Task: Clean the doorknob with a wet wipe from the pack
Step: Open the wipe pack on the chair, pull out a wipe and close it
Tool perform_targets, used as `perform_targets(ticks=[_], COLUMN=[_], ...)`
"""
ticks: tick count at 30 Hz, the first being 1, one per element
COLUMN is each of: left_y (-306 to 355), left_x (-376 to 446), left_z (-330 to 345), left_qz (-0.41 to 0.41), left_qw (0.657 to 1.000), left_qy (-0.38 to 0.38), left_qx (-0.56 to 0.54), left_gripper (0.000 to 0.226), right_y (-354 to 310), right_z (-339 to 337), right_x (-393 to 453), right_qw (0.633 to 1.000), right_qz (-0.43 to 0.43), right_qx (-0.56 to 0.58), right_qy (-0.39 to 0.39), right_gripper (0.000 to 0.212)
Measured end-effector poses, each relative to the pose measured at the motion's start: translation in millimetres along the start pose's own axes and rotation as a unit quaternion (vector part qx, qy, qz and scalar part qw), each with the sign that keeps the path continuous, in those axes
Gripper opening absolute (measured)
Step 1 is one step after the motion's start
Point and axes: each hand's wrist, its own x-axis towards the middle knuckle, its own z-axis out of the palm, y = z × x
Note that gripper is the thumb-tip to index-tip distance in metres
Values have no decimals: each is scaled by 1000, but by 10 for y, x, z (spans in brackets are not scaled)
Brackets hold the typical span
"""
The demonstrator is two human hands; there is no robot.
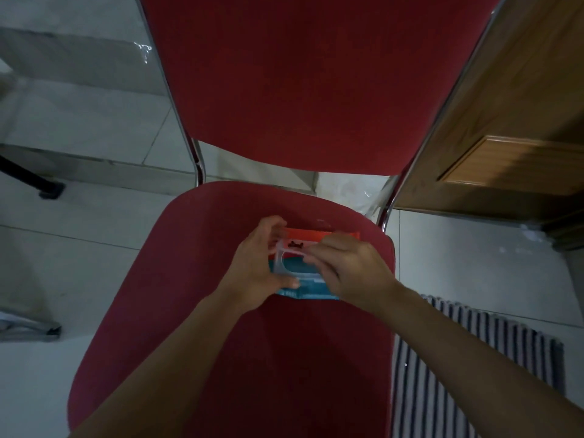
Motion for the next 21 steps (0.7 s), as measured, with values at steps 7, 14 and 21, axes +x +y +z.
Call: perform_targets(ticks=[7,14,21], left_y=[-26,4,9], left_x=[-50,40,44], left_z=[5,-56,-62], left_qz=[19,-12,-23], left_qw=[999,997,996], left_qy=[5,-48,-56], left_qx=[46,58,63], left_gripper=[79,101,103], right_y=[143,96,-14], right_z=[-37,65,141], right_x=[124,-65,-132], right_qw=[969,974,973], right_qz=[185,184,197], right_qx=[37,67,92], right_qy=[162,119,77], right_gripper=[21,12,17])
